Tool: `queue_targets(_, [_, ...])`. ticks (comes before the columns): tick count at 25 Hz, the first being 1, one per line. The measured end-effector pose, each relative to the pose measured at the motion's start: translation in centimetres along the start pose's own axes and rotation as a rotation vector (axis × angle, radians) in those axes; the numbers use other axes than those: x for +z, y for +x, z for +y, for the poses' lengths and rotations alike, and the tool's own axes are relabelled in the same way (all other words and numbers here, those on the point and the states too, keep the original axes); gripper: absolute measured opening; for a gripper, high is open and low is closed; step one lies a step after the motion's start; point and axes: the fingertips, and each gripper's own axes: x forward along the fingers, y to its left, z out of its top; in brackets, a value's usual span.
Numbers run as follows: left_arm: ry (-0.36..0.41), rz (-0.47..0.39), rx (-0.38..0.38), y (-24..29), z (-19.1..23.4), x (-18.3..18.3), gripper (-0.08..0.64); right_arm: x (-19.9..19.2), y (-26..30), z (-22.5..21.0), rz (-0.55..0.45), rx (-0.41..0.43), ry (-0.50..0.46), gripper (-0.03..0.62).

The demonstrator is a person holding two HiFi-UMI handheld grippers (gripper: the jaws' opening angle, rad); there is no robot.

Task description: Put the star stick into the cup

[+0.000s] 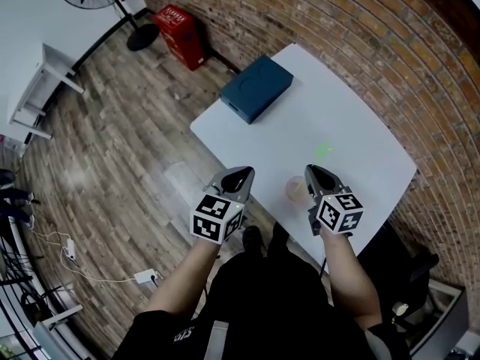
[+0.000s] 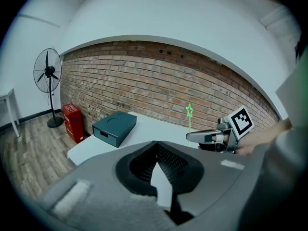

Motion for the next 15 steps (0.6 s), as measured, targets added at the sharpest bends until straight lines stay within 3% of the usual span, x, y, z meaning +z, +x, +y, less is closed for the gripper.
queue_targets(15, [-0.019, 0.035, -0.016, 0.7, -0.7, -1.6, 0.006, -3.4, 0.1, 0.1, 0.054, 0.015, 0.03, 0.034])
